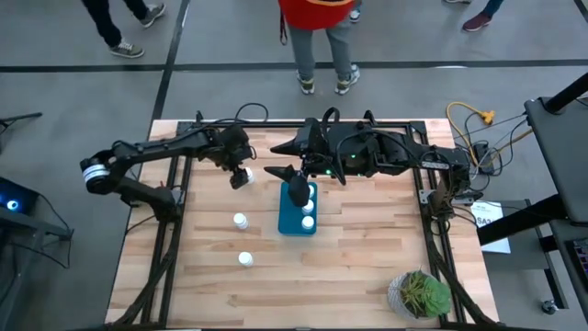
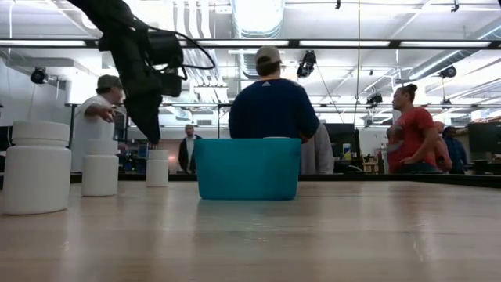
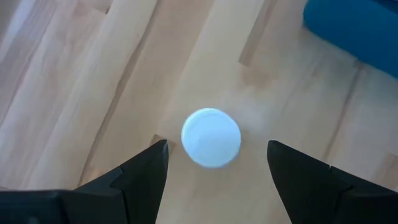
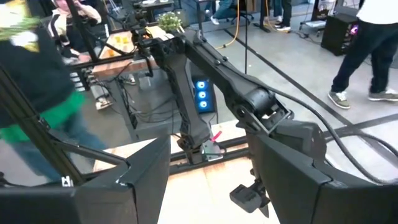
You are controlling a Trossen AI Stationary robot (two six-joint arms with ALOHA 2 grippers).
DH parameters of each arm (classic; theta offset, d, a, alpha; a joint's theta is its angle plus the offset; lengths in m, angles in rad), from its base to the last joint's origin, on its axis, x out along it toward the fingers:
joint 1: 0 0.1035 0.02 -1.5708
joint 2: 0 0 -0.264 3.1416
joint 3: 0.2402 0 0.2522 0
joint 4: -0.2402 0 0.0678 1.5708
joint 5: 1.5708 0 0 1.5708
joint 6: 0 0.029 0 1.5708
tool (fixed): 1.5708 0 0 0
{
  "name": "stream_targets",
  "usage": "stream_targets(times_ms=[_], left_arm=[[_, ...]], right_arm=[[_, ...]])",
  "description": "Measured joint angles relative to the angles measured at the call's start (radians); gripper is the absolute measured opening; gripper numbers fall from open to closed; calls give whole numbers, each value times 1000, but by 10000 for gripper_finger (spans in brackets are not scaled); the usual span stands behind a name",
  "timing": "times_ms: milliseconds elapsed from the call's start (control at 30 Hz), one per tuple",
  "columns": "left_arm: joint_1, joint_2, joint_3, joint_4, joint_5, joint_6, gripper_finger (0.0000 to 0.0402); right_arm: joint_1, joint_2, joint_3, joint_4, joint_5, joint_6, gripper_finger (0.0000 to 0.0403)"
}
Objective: Pick and place pill bottles into a basket
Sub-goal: Put the white medicine bottle into the container
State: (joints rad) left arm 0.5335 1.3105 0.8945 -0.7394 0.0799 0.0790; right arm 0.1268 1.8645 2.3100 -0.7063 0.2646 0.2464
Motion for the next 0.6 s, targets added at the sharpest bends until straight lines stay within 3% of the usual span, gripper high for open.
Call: stream_targets(times_ms=[600], left_arm=[[3, 163, 10, 58, 9, 34, 256]], right_arm=[[-1, 0, 0, 0, 0, -22, 224]])
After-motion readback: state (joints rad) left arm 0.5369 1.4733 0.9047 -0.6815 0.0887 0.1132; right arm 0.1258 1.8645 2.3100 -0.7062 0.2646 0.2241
